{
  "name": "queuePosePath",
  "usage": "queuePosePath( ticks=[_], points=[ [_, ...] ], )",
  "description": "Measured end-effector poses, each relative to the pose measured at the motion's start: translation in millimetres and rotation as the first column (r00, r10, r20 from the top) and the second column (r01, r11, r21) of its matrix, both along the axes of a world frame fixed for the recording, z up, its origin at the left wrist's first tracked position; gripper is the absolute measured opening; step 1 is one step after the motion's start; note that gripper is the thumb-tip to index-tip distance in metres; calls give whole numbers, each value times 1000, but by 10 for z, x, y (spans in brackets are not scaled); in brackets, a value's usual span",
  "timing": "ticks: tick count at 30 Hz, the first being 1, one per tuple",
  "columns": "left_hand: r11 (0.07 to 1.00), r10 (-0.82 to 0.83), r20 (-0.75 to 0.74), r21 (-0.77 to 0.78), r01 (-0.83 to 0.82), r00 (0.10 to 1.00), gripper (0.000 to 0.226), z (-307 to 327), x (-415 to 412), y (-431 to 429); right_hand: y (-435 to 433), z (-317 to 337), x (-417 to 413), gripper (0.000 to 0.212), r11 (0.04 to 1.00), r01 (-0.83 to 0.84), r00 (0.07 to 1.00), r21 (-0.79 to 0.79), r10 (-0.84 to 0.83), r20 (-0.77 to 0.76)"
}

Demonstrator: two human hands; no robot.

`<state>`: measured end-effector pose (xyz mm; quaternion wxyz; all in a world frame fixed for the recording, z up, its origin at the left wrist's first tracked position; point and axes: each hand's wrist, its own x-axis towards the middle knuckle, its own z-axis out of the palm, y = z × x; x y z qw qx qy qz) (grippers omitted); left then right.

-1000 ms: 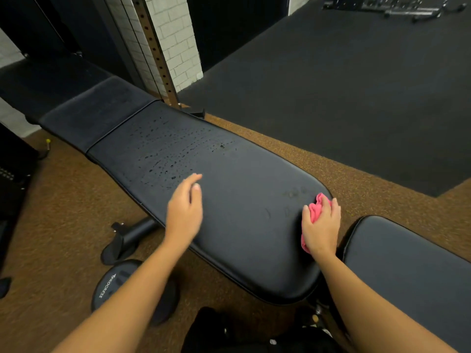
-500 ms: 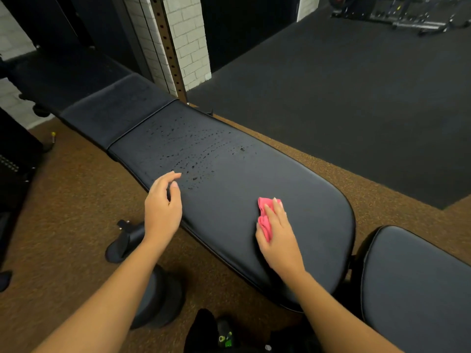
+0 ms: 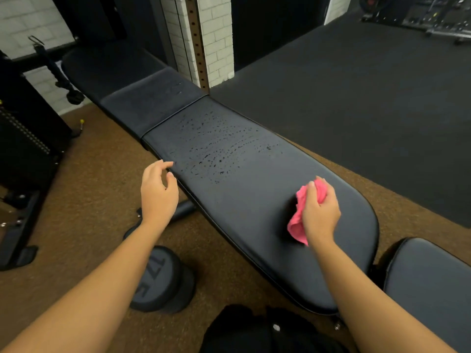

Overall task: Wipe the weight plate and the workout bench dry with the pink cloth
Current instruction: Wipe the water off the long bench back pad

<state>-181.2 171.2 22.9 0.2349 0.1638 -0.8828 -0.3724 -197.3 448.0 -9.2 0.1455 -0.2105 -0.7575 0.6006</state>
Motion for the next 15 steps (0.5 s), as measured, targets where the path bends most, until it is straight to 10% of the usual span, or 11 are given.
queuePosePath(
  ticks=[8, 15],
  points=[
    [993, 118, 25, 25, -119, 993, 30, 58, -230, -131, -939, 442, -199, 37, 897, -441, 865, -15, 420, -275],
    [991, 87, 7, -98, -86, 996, 30, 8, -496, -420, -1306, -147, -399, 59, 432, -635, 572, 640, 820, 13]
  ],
)
